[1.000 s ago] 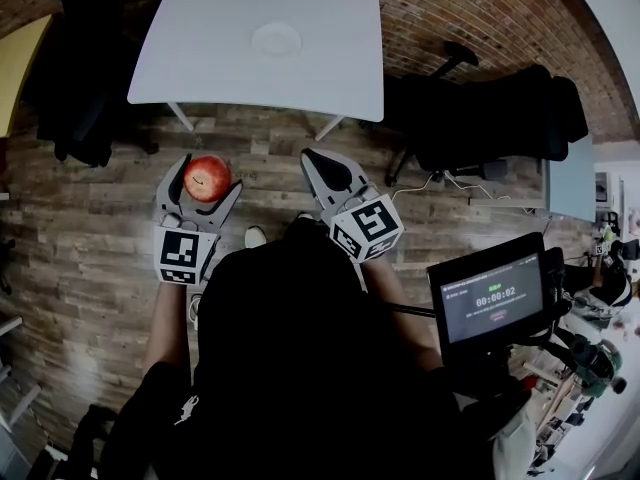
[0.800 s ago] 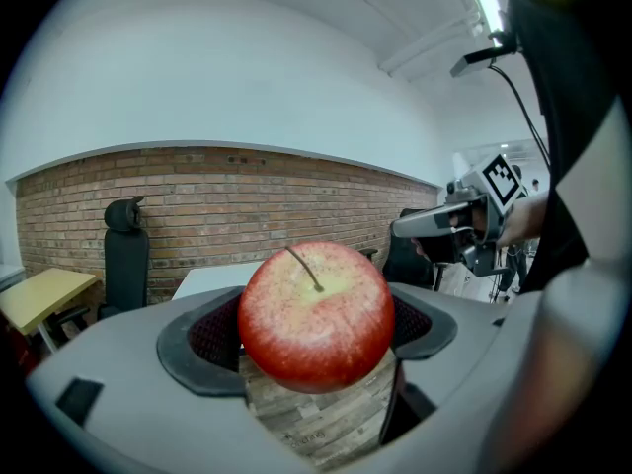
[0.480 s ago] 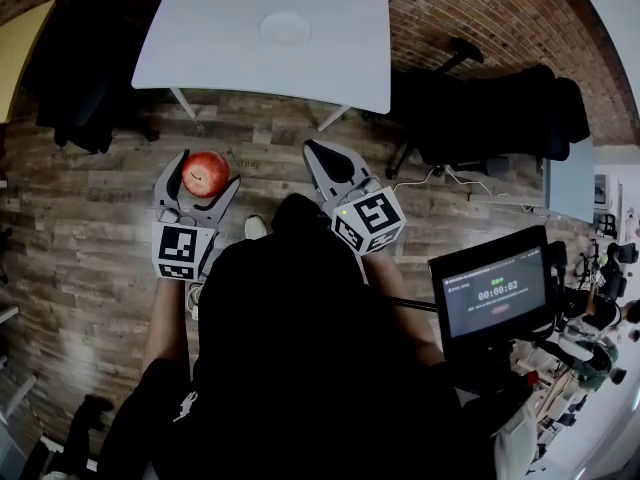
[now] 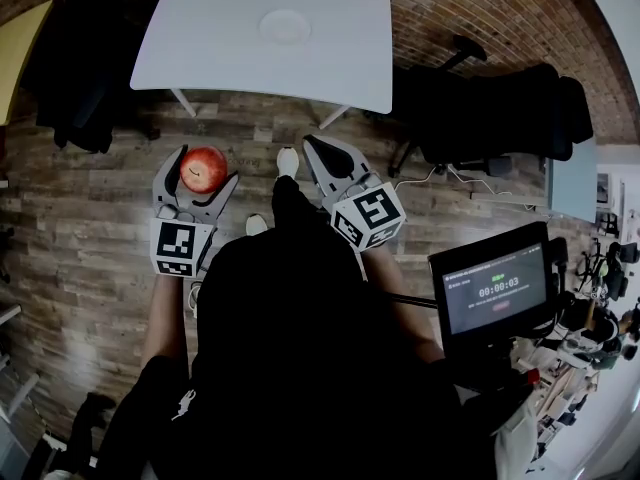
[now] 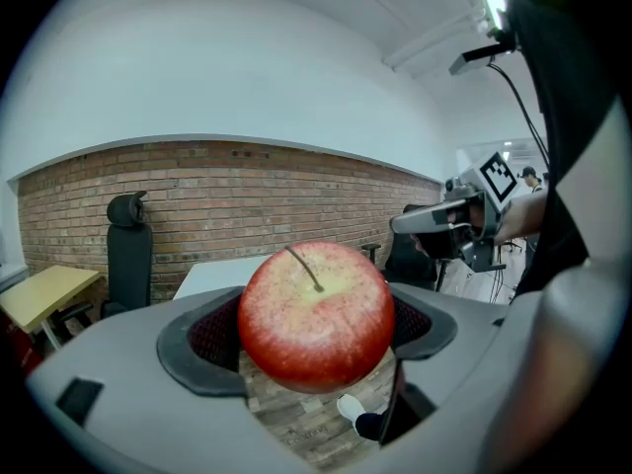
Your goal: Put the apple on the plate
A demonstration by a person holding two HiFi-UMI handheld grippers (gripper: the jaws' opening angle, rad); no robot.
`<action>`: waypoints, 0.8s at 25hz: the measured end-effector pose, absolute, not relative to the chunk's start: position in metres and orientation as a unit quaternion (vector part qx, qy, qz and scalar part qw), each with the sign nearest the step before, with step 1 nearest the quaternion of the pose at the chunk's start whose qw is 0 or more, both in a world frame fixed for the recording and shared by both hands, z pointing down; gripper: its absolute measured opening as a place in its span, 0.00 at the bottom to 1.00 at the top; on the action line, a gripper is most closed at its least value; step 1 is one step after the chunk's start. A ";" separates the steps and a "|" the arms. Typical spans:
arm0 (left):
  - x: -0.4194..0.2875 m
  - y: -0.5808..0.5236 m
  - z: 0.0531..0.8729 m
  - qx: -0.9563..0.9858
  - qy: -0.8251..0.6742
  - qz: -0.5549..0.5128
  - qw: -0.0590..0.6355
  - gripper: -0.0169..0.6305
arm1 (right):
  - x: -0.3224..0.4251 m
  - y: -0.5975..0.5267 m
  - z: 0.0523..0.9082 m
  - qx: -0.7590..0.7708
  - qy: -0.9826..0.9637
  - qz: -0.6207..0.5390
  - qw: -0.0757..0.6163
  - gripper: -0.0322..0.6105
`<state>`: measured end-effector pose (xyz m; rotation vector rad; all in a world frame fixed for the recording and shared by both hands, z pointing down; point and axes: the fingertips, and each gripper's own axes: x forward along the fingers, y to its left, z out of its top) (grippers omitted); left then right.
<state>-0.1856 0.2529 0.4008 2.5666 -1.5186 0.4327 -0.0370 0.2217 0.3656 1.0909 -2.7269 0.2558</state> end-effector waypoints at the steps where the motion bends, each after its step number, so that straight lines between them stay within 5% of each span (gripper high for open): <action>1: -0.188 0.253 0.400 0.849 -0.505 0.143 0.063 0.68 | -0.039 0.222 0.364 0.368 -0.921 0.086 0.096 0.05; 20: -0.152 0.126 0.403 0.839 -0.512 0.169 0.069 0.68 | -0.014 0.089 0.378 0.341 -0.930 0.104 0.092 0.05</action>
